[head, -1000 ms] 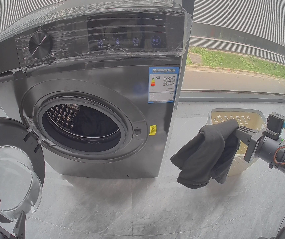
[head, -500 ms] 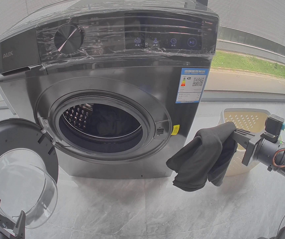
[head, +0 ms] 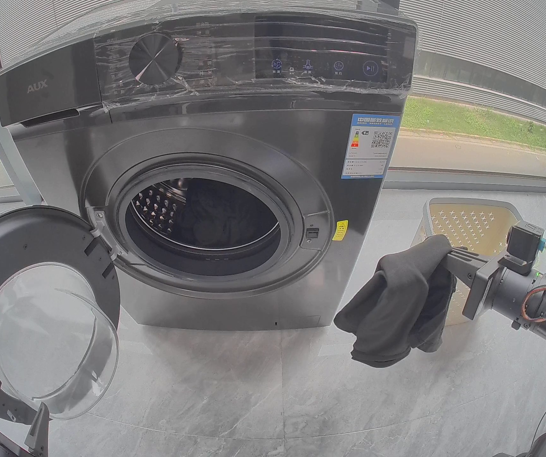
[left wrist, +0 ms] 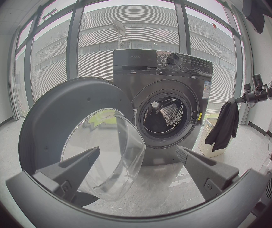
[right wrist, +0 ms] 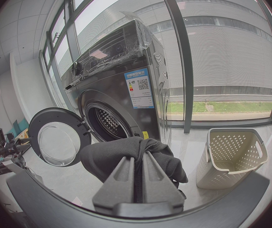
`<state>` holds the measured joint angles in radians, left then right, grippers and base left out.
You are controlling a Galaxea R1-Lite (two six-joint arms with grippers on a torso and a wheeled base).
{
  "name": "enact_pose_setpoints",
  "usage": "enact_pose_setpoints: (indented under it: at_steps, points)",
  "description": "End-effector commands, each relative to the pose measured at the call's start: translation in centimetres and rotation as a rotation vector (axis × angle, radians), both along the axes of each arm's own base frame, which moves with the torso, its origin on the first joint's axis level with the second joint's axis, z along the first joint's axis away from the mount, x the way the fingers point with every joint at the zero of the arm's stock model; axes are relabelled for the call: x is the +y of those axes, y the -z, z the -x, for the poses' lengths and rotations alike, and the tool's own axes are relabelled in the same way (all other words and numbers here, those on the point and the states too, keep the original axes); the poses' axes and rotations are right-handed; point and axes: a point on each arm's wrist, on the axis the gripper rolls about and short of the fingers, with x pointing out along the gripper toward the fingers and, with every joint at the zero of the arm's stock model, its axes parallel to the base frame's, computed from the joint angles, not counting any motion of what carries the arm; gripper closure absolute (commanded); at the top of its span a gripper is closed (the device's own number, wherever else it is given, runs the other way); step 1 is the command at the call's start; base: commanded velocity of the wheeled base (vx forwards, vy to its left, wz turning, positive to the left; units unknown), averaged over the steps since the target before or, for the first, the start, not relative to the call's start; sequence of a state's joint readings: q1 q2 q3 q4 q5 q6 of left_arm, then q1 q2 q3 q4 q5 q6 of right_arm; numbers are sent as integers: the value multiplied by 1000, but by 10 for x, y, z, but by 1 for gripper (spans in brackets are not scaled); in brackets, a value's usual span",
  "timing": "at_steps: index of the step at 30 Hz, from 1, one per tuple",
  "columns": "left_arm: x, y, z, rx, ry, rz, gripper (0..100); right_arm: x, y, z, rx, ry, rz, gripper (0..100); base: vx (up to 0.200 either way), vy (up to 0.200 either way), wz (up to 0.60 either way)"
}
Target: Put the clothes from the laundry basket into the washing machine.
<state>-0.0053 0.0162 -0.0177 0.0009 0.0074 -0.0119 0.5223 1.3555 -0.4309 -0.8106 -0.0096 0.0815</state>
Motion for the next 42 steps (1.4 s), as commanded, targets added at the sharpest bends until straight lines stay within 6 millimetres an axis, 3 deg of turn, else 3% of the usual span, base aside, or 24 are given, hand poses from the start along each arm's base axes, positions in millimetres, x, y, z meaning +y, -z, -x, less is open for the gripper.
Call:
enact_pose_setpoints:
  at_steps: [1, 15, 30, 36, 42]
  points:
    - [0, 5, 0, 4, 1, 2, 0, 0, 0, 0, 1, -1, 1, 100, 0, 200, 0]
    - [0, 5, 0, 2, 1, 0, 0, 0, 0, 1, 0, -2, -1, 100, 0, 200, 0]
    - [0, 5, 0, 4, -4, -1, 0, 4, 3, 6, -16, -34, -37, 100, 0, 0, 0]
    - [0, 5, 0, 4, -2, -7, 0, 3, 2, 7, -20, -33, -39, 100, 200, 0, 0]
    - [0, 5, 0, 4, -2, -9, 0, 4, 3, 7, -17, -39, -36, 100, 0, 0, 0]
